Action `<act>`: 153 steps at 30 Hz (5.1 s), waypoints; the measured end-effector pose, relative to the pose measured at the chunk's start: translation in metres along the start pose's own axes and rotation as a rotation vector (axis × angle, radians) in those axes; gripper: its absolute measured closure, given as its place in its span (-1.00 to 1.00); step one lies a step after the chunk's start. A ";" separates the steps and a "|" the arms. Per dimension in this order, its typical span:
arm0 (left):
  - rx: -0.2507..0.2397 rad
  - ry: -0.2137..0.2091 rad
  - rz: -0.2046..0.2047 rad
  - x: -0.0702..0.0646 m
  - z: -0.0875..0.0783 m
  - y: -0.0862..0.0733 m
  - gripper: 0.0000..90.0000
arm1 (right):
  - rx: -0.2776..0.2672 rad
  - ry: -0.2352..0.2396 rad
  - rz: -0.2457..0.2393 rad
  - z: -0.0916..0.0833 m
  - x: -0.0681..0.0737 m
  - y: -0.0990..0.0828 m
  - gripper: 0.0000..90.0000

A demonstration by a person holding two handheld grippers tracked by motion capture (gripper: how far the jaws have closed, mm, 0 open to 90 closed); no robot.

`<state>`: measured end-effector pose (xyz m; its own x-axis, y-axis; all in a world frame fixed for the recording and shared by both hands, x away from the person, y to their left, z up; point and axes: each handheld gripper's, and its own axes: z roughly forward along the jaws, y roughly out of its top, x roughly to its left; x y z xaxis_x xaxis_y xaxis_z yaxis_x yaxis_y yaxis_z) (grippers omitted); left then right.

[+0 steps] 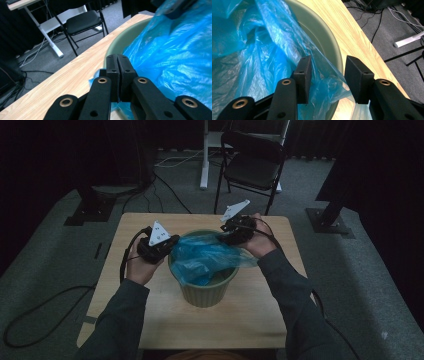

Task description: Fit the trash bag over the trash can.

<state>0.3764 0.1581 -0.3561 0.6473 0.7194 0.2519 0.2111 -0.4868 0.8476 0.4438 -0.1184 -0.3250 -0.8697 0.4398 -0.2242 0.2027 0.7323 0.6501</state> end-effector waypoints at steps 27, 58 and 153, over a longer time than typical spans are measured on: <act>0.037 0.016 -0.166 0.035 0.043 -0.026 0.97 | 0.099 -0.109 0.167 0.018 -0.021 -0.008 0.76; 0.072 -0.102 -0.297 0.037 0.067 -0.053 0.98 | 0.150 -0.003 0.300 0.018 -0.026 -0.049 0.88; -0.100 -0.114 -0.342 0.033 -0.038 -0.069 0.56 | 0.067 -0.003 0.279 -0.033 -0.005 -0.080 0.62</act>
<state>0.3549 0.2341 -0.3887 0.6306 0.7693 -0.1030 0.3604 -0.1727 0.9167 0.4165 -0.1965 -0.3520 -0.7744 0.6311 -0.0456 0.4637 0.6151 0.6377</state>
